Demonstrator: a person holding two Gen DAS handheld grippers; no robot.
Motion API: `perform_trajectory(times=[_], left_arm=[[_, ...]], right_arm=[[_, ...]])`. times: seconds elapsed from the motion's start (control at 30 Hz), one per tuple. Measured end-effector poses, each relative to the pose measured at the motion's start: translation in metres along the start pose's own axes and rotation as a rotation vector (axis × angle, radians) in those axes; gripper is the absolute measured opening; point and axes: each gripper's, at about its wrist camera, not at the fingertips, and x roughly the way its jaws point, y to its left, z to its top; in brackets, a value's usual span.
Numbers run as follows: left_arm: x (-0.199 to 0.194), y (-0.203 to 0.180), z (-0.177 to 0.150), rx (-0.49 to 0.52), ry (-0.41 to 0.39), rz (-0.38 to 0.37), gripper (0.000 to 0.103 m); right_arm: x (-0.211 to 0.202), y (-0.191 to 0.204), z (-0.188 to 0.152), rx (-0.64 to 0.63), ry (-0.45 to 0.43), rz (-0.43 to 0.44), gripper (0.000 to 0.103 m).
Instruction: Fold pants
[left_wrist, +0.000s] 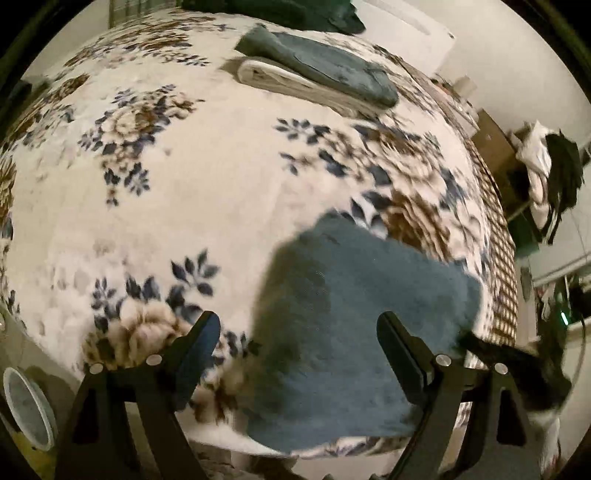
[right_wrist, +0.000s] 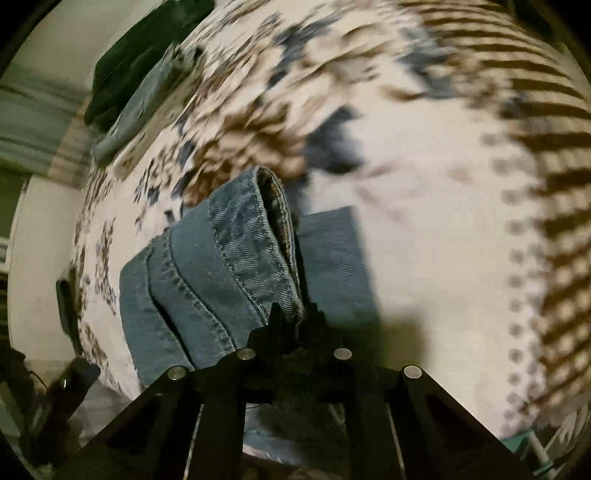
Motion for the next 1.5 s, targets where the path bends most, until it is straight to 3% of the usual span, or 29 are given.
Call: perform_trajectory(times=[0.17, 0.33, 0.5, 0.6, 0.67, 0.7, 0.73, 0.77, 0.87, 0.97, 1.0, 1.03, 1.1, 1.13, 1.17, 1.23, 1.3, 1.4, 1.43, 1.47, 1.5], left_arm=[[0.023, -0.008, 0.009, -0.015, 0.047, -0.072, 0.086], [0.057, -0.029, 0.02, -0.034, 0.111, -0.153, 0.086], [0.087, -0.039, 0.042, -0.104, 0.139, -0.23, 0.086], [0.113, -0.044, 0.054, -0.124, 0.191, -0.269, 0.086], [0.132, -0.047, 0.059, -0.121, 0.227, -0.285, 0.085], [0.135, -0.047, 0.06, -0.114, 0.227, -0.289, 0.081], [0.138, -0.046, 0.062, -0.099, 0.221, -0.292, 0.063], [0.138, -0.044, 0.063, -0.083, 0.211, -0.287, 0.039], [0.135, -0.033, 0.066, -0.084, 0.187, -0.296, 0.025], [0.134, -0.028, 0.064, -0.071, 0.171, -0.285, 0.023], [0.134, -0.029, 0.064, -0.064, 0.166, -0.277, 0.022], [0.134, -0.03, 0.064, -0.061, 0.164, -0.272, 0.022], [0.136, -0.028, 0.066, -0.06, 0.168, -0.247, 0.021], [0.139, -0.026, 0.068, -0.069, 0.175, -0.242, 0.021], [0.143, -0.024, 0.069, -0.082, 0.184, -0.231, 0.021], [0.147, -0.015, 0.071, -0.12, 0.197, -0.223, 0.021], [0.149, -0.011, 0.074, -0.15, 0.217, -0.239, 0.021], [0.14, -0.01, 0.076, -0.226, 0.255, -0.33, 0.031], [0.135, -0.011, 0.077, -0.243, 0.263, -0.337, 0.042], [0.129, -0.012, 0.077, -0.252, 0.265, -0.34, 0.063], [0.121, -0.013, 0.077, -0.256, 0.257, -0.35, 0.07]], right_arm=[[-0.056, -0.041, -0.003, 0.08, -0.064, -0.047, 0.008], [-0.078, -0.078, -0.004, 0.124, -0.067, -0.119, 0.008], [-0.051, -0.102, -0.01, 0.172, 0.024, -0.199, 0.008], [-0.023, -0.11, -0.01, 0.185, 0.166, -0.133, 0.012], [-0.021, -0.111, -0.006, 0.175, 0.187, -0.081, 0.023], [-0.025, -0.112, -0.001, 0.166, 0.186, -0.066, 0.035], [-0.029, -0.114, 0.001, 0.165, 0.177, -0.061, 0.051], [-0.035, -0.118, 0.006, 0.169, 0.154, -0.048, 0.058], [-0.053, -0.127, 0.025, 0.19, 0.065, 0.046, 0.073], [-0.045, -0.13, 0.046, 0.188, 0.04, 0.113, 0.082], [-0.032, -0.132, 0.053, 0.211, 0.07, 0.141, 0.083], [-0.019, -0.134, 0.059, 0.255, 0.114, 0.174, 0.083], [0.013, -0.14, 0.057, 0.388, 0.221, 0.336, 0.08], [0.016, -0.14, 0.053, 0.401, 0.21, 0.351, 0.063], [0.016, -0.135, 0.054, 0.376, 0.173, 0.359, 0.055], [0.003, -0.118, 0.058, 0.277, 0.133, 0.295, 0.027], [-0.015, -0.104, 0.058, 0.216, 0.089, 0.183, 0.011], [-0.039, -0.092, 0.053, 0.149, 0.045, 0.055, 0.011], [-0.046, -0.093, 0.054, 0.137, 0.037, 0.023, 0.011], [-0.053, -0.1, 0.054, 0.149, 0.023, -0.009, 0.011], [-0.057, -0.106, 0.053, 0.166, 0.015, -0.025, 0.011]])
